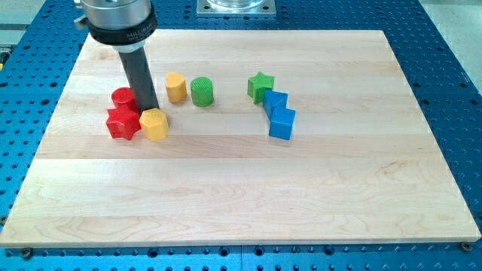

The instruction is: Separate the red blocks from each other

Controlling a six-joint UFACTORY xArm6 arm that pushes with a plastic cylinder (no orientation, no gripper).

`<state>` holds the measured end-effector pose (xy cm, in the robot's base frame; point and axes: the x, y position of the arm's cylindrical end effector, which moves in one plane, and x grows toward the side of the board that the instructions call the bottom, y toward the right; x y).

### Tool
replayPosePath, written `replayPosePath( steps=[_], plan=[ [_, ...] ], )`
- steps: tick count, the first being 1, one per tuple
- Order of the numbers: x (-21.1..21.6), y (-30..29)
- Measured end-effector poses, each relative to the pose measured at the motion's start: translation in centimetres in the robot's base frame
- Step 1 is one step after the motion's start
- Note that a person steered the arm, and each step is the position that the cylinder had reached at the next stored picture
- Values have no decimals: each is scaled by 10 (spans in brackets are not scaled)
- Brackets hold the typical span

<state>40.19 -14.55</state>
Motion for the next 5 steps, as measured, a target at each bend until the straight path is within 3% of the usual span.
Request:
replayPosePath(
  steps=[1, 2, 4, 5],
  plan=[
    [-59, 0],
    [-70, -23],
    [35, -47],
    [41, -33]
  ],
)
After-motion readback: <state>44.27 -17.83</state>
